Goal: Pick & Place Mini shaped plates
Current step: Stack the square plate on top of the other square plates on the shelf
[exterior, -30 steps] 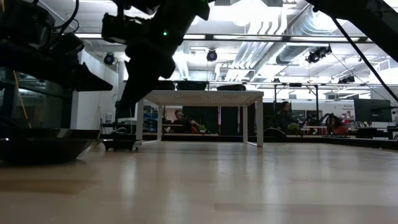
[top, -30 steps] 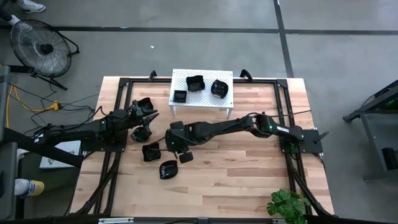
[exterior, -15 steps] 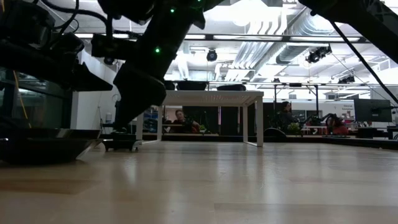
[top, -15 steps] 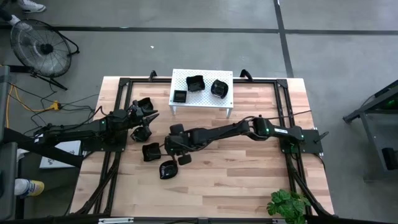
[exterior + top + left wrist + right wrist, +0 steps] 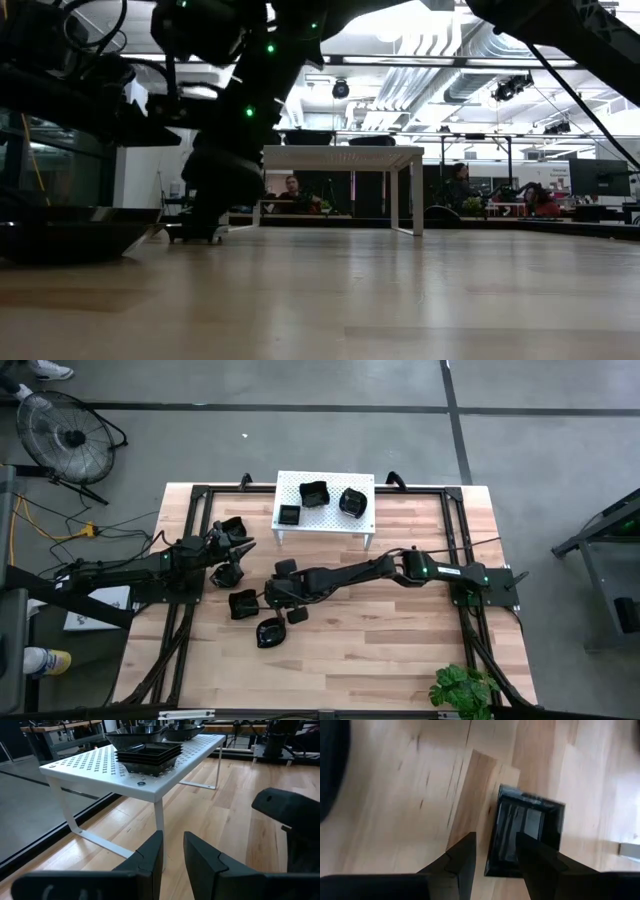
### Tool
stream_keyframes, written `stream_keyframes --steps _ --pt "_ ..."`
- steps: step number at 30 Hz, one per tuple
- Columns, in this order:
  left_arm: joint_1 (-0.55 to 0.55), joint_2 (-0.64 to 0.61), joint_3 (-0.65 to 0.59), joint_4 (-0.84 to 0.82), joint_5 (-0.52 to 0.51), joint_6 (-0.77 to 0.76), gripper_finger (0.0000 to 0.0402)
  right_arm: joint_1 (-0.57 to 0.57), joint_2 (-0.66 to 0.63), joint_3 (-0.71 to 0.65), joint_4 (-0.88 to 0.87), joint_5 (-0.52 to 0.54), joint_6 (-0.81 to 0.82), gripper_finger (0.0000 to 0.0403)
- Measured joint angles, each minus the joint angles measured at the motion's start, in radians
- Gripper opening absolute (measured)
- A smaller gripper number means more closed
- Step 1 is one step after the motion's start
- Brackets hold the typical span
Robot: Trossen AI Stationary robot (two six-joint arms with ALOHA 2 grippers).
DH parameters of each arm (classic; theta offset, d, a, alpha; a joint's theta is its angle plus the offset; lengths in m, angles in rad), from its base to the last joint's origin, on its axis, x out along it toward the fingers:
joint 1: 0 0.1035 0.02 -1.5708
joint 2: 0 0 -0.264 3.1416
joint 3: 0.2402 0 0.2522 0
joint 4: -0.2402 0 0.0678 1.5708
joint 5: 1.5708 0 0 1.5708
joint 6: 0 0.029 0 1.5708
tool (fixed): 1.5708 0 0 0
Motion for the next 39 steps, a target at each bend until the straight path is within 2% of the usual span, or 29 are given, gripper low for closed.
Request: stream_keyframes --steps 11,23,39 --pt "0.0 0.0 0.0 0.0 0.001 0.0 0.0073 0.0 0.009 0.0 0.013 0.01 0.0 0.013" --pt "0.0 0.0 0.0 0.0 0.001 0.0 0.0073 0.0 0.014 0.0 0.011 0.002 0.0 0.0081" --pt "0.0 0.0 0.0 0.0 0.001 0.0 0.0073 -0.006 0.022 0.0 0.014 -0.002 0.019 0.0039"
